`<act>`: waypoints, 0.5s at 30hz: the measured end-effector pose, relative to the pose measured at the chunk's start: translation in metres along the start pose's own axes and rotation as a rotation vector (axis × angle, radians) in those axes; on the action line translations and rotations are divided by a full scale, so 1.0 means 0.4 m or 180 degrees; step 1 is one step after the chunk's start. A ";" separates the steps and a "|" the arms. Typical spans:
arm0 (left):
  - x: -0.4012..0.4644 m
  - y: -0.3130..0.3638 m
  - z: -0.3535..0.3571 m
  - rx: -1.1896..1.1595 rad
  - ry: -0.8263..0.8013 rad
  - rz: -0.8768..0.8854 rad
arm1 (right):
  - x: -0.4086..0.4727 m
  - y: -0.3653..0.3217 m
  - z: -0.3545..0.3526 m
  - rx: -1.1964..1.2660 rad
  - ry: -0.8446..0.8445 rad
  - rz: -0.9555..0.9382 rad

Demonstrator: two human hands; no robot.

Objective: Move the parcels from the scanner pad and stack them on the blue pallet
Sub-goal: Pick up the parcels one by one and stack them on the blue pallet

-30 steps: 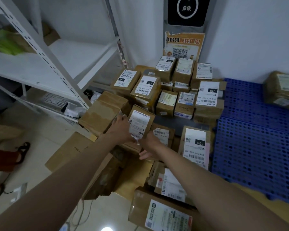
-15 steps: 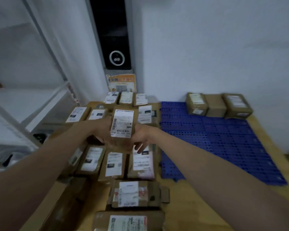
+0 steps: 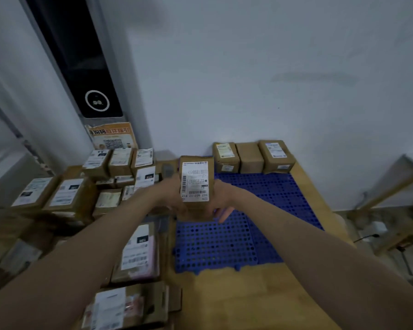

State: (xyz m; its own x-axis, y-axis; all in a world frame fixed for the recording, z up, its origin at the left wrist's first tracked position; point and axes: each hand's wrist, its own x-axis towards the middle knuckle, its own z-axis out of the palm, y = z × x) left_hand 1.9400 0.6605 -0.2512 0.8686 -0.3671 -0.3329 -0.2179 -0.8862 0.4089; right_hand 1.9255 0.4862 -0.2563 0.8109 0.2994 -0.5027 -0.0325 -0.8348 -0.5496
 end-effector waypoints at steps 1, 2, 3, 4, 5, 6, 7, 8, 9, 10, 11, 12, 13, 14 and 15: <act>0.024 0.023 0.010 -0.0036 -0.0003 -0.0046 | 0.010 0.029 -0.018 0.0059 -0.0022 0.0081; 0.047 0.043 0.018 -0.0051 -0.0006 -0.0095 | 0.018 0.057 -0.036 0.0127 -0.0062 0.0164; 0.070 0.061 0.026 -0.0054 0.0002 -0.0142 | 0.026 0.083 -0.053 0.0148 -0.0106 0.0217; 0.091 0.079 0.034 -0.0049 0.0014 -0.0194 | 0.035 0.107 -0.070 0.0129 -0.0146 0.0236; 0.111 0.093 0.041 -0.0041 0.0024 -0.0253 | 0.046 0.129 -0.085 0.0115 -0.0180 0.0230; 0.129 0.104 0.047 -0.0050 0.0041 -0.0322 | 0.056 0.148 -0.098 0.0138 -0.0196 0.0234; 0.149 0.114 0.054 -0.0091 0.0062 -0.0386 | 0.068 0.166 -0.110 0.0182 -0.0202 0.0255; 0.167 0.121 0.060 -0.0152 0.0079 -0.0440 | 0.078 0.183 -0.122 0.0232 -0.0201 0.0284; 0.184 0.127 0.066 -0.0204 0.0089 -0.0484 | 0.088 0.198 -0.131 0.0279 -0.0194 0.0307; 0.199 0.131 0.072 -0.0228 0.0095 -0.0519 | 0.097 0.210 -0.139 0.0317 -0.0188 0.0314; 0.212 0.134 0.076 -0.0235 0.0103 -0.0560 | 0.106 0.222 -0.146 0.0344 -0.0187 0.0299; 0.223 0.137 0.081 -0.0251 0.0118 -0.0617 | 0.117 0.233 -0.151 0.0378 -0.0177 0.0273; 0.233 0.137 0.083 -0.0283 0.0136 -0.0674 | 0.128 0.241 -0.156 0.0424 -0.0144 0.0251; 0.243 0.137 0.084 -0.0318 0.0155 -0.0705 | 0.139 0.247 -0.160 0.0462 -0.0107 0.0231; 0.254 0.136 0.084 -0.0349 0.0167 -0.0723 | 0.154 0.252 -0.163 0.0468 -0.0088 0.0210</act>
State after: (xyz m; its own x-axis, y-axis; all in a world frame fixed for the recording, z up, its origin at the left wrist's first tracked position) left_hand 2.0016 0.5656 -0.2914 0.9123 -0.1443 -0.3833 0.0326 -0.9073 0.4192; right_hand 2.0104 0.3904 -0.2990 0.7879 0.2605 -0.5579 -0.1719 -0.7770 -0.6056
